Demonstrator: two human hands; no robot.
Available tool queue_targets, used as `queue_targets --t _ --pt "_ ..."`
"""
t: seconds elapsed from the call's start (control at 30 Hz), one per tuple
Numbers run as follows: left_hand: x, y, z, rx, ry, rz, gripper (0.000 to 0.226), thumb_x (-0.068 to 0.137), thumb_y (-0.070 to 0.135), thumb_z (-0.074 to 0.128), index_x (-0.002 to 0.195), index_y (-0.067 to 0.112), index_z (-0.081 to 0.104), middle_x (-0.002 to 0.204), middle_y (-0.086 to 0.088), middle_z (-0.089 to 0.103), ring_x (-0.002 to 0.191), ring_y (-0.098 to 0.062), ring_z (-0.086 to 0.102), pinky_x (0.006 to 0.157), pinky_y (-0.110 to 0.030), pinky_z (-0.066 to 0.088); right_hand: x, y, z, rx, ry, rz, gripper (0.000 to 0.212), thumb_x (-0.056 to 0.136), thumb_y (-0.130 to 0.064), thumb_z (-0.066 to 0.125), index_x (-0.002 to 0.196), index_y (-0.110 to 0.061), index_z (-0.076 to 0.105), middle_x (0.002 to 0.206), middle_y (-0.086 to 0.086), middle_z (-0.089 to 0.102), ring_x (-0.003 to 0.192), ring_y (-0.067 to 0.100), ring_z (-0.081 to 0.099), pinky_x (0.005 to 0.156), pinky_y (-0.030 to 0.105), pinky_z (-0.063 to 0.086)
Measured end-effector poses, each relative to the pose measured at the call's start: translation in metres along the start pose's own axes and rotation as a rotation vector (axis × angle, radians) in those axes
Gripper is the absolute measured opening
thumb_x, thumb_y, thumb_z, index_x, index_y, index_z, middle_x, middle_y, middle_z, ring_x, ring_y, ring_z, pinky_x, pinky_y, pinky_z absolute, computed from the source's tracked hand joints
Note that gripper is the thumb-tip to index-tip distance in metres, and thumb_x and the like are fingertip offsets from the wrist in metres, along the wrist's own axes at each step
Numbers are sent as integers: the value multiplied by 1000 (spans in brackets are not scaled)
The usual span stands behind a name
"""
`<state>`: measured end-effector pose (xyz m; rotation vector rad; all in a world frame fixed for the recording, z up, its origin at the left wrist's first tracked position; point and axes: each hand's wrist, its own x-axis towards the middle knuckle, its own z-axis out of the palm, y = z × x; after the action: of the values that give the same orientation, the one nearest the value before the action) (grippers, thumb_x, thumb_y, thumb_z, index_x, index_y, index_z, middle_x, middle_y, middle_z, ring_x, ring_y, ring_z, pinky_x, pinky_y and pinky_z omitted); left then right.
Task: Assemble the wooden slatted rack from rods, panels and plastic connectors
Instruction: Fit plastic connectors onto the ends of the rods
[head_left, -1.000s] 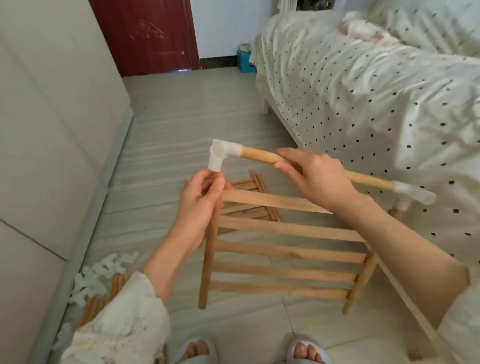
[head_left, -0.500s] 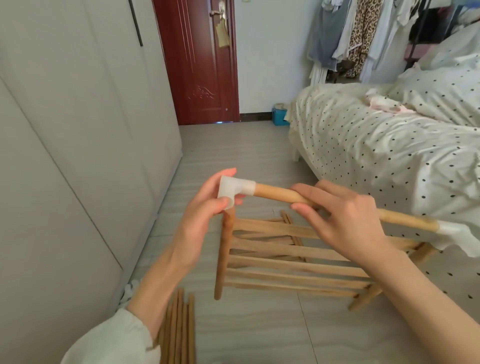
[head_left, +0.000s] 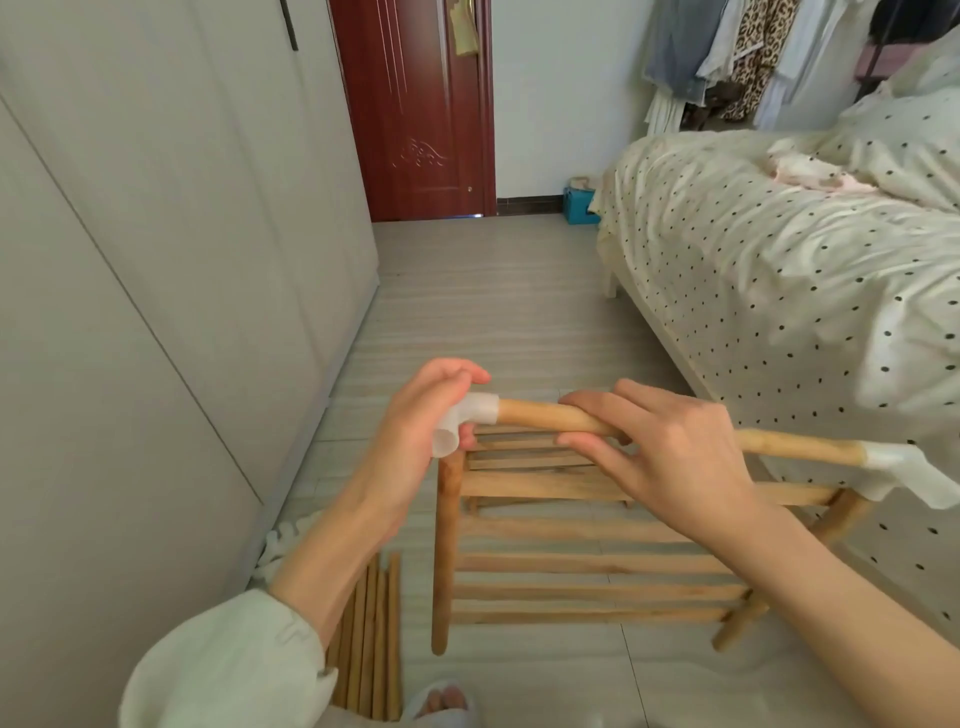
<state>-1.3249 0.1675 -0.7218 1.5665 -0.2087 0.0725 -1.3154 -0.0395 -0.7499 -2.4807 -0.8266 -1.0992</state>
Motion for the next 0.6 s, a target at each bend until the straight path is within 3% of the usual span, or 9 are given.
queue_targets --t 0.07,0.2,0.33,0.4,0.6 --pt "-1 -7 4 -8 9 -28 21 72 28 43 82 14 56 57 12 51 51 -5 44 57 -18 40 -4 2 3 -6 -33 -8 40 91 -54 45 92 -23 71 62 -8 57 43 15 50 36 22 35" --pt "1 -17 4 -5 -23 -178 11 78 22 48 78 13 55 52 3 47 50 -11 42 54 -25 35 -10 5 11 -31 -117 -24 48 92 -56 36 90 -21 69 60 -5 59 42 23 55 33 24 35" --pt "4 -21 -2 -31 55 -359 30 92 22 46 66 11 57 54 0 51 47 -11 44 49 -23 36 -14 -3 17 -45 -180 -88 54 96 -54 26 86 -20 67 56 -6 57 36 23 49 35 21 25" --pt "5 -24 -1 -123 66 -374 31 92 24 46 65 10 55 54 0 47 46 -8 44 50 -23 34 -19 -7 18 -2 -216 -120 54 96 -54 25 88 -20 66 55 -6 57 37 24 50 37 20 26" --pt "-12 -36 8 -184 -124 -329 30 94 20 38 77 9 59 57 1 36 50 -8 37 43 -17 34 -33 -10 9 6 -285 -144 53 96 -51 29 84 -16 67 45 -5 48 31 25 42 37 19 22"
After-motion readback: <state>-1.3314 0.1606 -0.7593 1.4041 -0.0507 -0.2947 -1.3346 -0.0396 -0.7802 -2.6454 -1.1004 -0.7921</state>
